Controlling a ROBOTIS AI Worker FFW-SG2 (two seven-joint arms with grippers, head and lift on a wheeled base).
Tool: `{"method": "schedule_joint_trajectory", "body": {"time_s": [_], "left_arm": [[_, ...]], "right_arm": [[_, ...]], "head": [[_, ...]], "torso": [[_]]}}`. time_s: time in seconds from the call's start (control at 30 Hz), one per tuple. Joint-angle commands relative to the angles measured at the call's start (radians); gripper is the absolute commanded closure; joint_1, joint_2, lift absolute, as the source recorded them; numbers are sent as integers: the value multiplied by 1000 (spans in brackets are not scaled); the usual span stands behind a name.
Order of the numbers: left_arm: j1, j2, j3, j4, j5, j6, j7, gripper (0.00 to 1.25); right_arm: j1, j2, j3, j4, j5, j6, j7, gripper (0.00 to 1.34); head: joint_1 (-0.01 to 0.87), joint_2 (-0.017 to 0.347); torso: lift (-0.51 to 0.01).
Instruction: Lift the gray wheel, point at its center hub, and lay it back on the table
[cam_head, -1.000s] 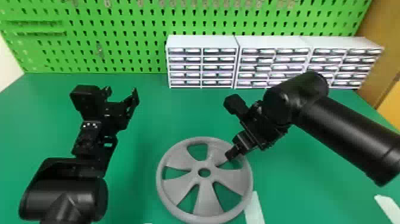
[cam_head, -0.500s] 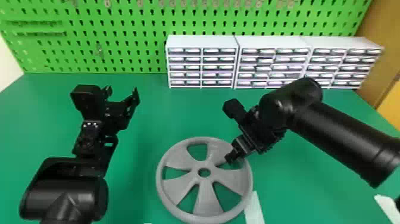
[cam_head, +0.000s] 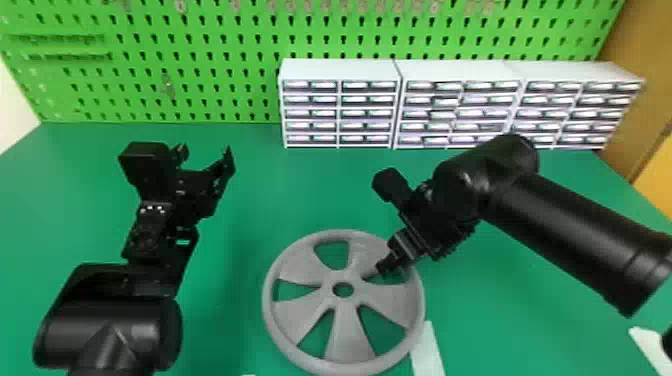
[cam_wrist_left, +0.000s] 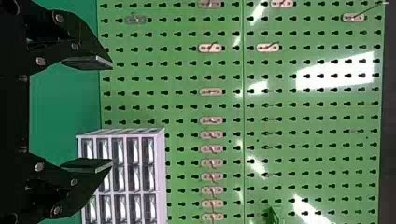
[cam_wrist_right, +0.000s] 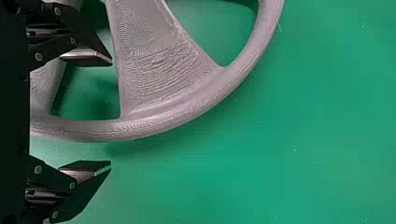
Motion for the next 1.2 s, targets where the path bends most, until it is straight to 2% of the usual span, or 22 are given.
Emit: {"method": "schedule_joint_trajectory", "body": {"time_s": [0.0,0.2,0.43,0.57,0.63,0.73,0.87,1.17], "left_arm": [[-1,0,0,0,0,0,0,506],[-1,0,0,0,0,0,0,506],[-1,0,0,0,0,0,0,506],[-1,0,0,0,0,0,0,506],[-1,0,0,0,0,0,0,506],[-1,0,0,0,0,0,0,506],[-1,0,0,0,0,0,0,506],[-1,0,0,0,0,0,0,506]], "right_arm": [[0,0,2,1,0,-3,0,467],[2,0,10,1,1,-7,0,513],[0,2,21,1,15,-9,0,731],[-1,5,31,-2,27,-9,0,993],[-1,5,33,-6,40,-13,0,1047],[-3,5,37,-14,52,-16,0,1055],[-4,8,47,-20,69,-18,0,1239],[-6,8,51,-26,82,-18,0,1239]], "head": [[692,48],[692,48],[692,48],[692,48],[692,48],[692,48],[692,48],[692,48]], "torso": [[-96],[-96],[-96],[-96],[-96],[-96],[-96],[-96]]}}
